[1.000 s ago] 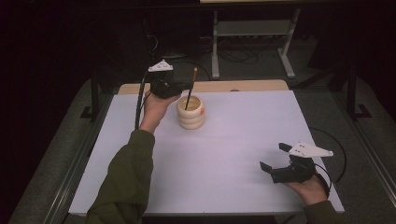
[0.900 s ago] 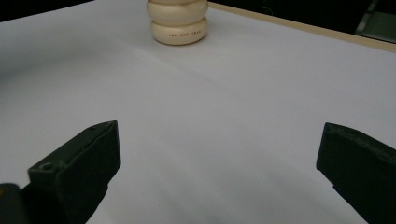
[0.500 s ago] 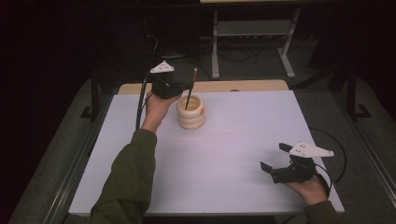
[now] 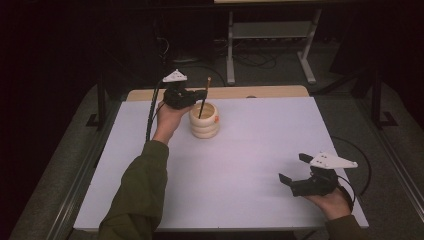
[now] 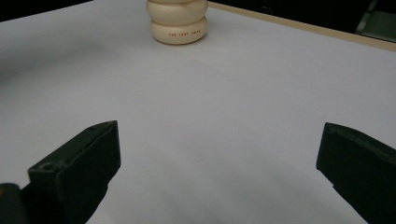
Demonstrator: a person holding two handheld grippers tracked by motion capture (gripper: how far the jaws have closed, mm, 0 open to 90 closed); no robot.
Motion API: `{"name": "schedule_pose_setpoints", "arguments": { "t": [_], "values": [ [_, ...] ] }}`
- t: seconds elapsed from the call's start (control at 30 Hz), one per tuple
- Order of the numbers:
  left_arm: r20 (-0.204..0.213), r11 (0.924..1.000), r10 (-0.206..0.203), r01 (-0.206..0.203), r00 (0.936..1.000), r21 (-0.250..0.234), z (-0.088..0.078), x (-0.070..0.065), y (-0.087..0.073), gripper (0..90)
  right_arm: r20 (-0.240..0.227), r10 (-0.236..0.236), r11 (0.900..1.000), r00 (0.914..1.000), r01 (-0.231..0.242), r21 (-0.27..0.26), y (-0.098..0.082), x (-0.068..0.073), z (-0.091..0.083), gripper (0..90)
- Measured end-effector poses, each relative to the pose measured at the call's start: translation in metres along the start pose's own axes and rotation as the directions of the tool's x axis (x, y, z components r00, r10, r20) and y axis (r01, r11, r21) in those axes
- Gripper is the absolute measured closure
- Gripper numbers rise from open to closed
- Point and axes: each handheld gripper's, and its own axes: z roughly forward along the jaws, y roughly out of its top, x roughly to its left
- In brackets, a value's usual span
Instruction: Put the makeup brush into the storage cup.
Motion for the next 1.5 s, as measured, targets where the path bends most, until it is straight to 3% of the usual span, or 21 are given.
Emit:
{"name": "schedule_pose_setpoints", "arguments": {
  "t": [0.9, 1.5],
  "values": [
    [-0.013, 0.9991, -0.019, 0.02, 0.9997, 0.038, 0.006, 0.005, -0.02, 84.1, -0.001, 0.002, 1.0, 1.0, -0.002, 0.007, 0.0, 0.001, 0.001, 0.0],
    [-0.017, 0.9983, -0.028, 0.029, 0.9995, 0.051, 0.006, 0.005, -0.025, 83.3, 0.0, -0.002, 1.0, 1.0, 0.002, 0.005, 0.0, 0.001, 0.001, 0.0]
  ]
}}
